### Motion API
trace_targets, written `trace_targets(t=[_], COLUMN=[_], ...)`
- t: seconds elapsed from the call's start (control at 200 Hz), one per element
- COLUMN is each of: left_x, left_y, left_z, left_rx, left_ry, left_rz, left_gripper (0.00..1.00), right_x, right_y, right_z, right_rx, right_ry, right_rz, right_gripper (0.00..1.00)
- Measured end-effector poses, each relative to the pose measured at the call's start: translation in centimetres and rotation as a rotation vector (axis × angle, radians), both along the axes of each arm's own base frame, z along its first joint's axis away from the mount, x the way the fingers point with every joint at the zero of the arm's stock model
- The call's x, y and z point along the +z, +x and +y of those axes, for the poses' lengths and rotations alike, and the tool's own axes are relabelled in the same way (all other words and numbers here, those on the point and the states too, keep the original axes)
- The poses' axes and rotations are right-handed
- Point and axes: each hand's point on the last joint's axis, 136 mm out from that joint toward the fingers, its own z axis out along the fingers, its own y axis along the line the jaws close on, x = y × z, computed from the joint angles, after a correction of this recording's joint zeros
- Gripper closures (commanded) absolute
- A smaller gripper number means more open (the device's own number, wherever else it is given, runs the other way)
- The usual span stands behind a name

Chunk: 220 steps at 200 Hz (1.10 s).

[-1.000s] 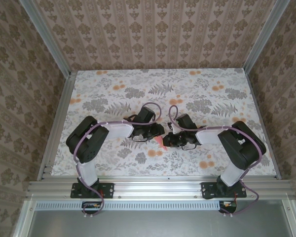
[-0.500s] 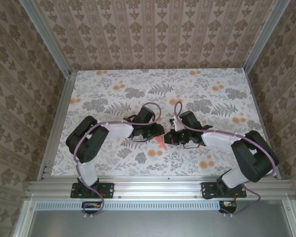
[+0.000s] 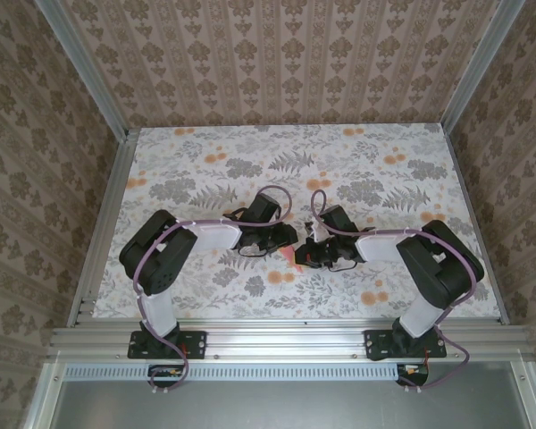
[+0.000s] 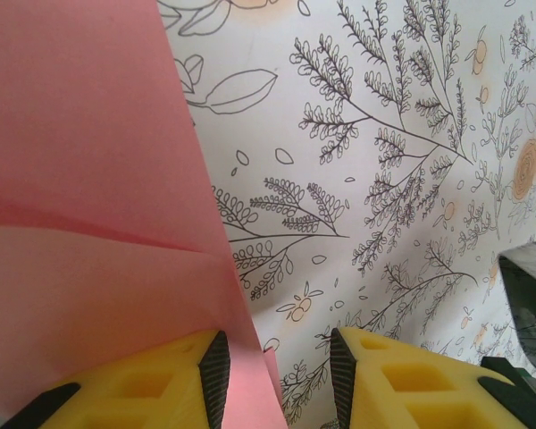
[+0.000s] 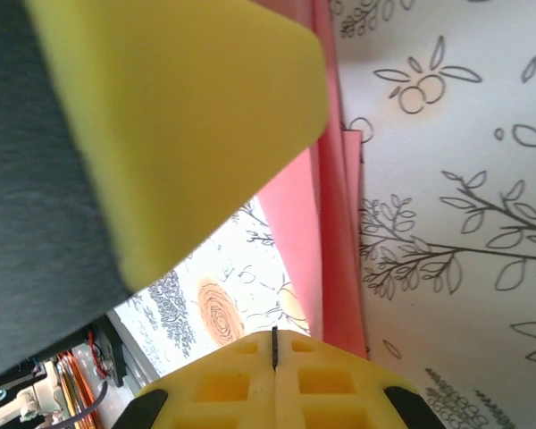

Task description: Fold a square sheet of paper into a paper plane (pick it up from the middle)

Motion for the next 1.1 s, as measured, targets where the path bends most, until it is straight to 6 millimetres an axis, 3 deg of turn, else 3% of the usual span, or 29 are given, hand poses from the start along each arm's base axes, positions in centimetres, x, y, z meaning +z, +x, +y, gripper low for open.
trace_targets(t=[0.56, 0.89, 1.1], left_x=[0.1, 0.0, 0.0], left_y=[0.1, 0.0, 0.1], left_z=[0.1, 0.1, 0.1], left_rx=[-0.003, -0.004, -0.006], left_ry=[-0.006, -0.008, -0.013], left_rz=[0.004, 0.007, 0.012], left_gripper=[0.61, 0.61, 0.61], right_x=[-1.4, 1.0, 0.2], right_y=[-0.2, -1.0, -1.3], right_z=[-0.3, -0.2, -0.3], right_rx=[0.006, 0.028, 0.029], right_ry=[-0.013, 0.019, 0.008], right_rz=[0.023, 0.019, 0.051], right_gripper=[0.96, 0.96, 0.96])
